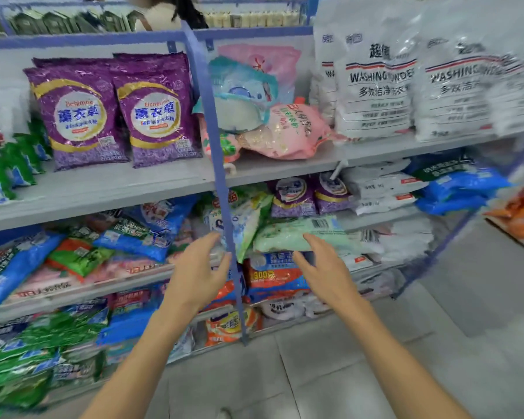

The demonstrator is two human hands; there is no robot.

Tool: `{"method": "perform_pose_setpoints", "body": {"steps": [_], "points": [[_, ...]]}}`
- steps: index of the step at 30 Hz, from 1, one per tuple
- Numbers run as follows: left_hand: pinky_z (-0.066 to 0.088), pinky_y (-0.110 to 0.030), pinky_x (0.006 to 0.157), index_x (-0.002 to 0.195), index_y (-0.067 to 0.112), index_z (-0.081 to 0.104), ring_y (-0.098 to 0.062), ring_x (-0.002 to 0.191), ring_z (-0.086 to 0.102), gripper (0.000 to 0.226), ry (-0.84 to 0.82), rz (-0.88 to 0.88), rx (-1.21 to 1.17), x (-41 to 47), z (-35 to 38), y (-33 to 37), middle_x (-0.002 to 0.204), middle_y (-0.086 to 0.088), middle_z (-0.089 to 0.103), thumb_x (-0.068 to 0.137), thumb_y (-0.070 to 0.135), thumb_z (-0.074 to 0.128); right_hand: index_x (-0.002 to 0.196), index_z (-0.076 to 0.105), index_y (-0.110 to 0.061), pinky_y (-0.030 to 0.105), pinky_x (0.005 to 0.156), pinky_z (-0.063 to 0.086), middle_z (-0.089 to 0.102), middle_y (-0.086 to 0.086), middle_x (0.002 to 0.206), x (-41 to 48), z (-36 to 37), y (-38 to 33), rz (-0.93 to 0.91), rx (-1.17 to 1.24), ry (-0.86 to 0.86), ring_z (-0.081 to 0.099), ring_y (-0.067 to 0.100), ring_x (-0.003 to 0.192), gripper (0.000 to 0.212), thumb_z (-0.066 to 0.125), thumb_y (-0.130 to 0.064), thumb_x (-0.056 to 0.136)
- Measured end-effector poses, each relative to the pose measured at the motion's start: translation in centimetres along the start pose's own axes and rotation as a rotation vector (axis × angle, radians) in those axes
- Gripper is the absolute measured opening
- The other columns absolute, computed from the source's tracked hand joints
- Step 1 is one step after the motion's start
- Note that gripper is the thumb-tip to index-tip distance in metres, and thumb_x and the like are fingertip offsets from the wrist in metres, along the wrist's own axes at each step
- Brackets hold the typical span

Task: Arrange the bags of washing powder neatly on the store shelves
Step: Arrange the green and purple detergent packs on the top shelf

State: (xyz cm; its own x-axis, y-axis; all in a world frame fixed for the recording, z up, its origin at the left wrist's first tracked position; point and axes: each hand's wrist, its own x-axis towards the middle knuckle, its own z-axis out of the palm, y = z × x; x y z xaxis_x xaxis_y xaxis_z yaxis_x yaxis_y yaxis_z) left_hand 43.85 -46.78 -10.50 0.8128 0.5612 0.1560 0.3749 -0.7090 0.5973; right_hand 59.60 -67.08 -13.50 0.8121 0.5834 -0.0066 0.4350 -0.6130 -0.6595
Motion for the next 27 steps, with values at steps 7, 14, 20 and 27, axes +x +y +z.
{"method": "perform_pose_setpoints", "body": {"steps": [7,14,20,27], "points": [[0.046,-0.044,0.111,0.149,0.016,0.048,-0.023,0.139,0.05,0.054,-0.132,0.02,-0.02,3.1,5.4,2.5,0.151,-0.001,0.052,0.1,0.036,0.06,0.159,0.031,-0.017,0.038,0.123,0.026,0.033,0.003,0.164,1.4,-1.3,4.9,0.108,-0.008,-0.007,0.027,0.019,0.151,0.064,0.046,-0.048,0.105],[0.04,-0.035,0.112,0.15,0.012,0.047,-0.024,0.137,0.051,0.053,-0.198,-0.027,-0.021,9.6,9.8,3.1,0.152,-0.004,0.052,0.102,0.033,0.057,0.158,0.032,-0.015,0.038,0.121,0.025,0.033,0.005,0.164,7.2,-1.6,7.5,0.139,-0.019,-0.024,0.027,0.02,0.152,0.063,0.047,-0.046,0.105],[0.051,-0.034,0.094,0.149,0.01,0.048,-0.025,0.106,0.069,0.055,-0.198,-0.066,-0.024,15.3,13.7,3.6,0.144,-0.013,0.059,0.099,0.032,0.059,0.159,0.029,-0.015,0.04,0.12,0.028,0.036,0.006,0.163,12.6,-1.5,8.8,0.141,-0.043,-0.046,0.031,0.022,0.15,0.065,0.049,-0.046,0.105],[0.053,-0.037,0.082,0.127,0.017,0.059,-0.032,0.099,0.065,0.036,-0.16,-0.199,-0.108,22.4,18.7,4.6,0.11,-0.01,0.071,0.095,0.032,0.06,0.156,0.035,-0.013,0.043,0.119,0.035,0.042,0.008,0.158,18.3,-1.0,10.0,0.138,0.0,-0.12,0.039,0.026,0.146,0.064,0.053,-0.043,0.103]]}}
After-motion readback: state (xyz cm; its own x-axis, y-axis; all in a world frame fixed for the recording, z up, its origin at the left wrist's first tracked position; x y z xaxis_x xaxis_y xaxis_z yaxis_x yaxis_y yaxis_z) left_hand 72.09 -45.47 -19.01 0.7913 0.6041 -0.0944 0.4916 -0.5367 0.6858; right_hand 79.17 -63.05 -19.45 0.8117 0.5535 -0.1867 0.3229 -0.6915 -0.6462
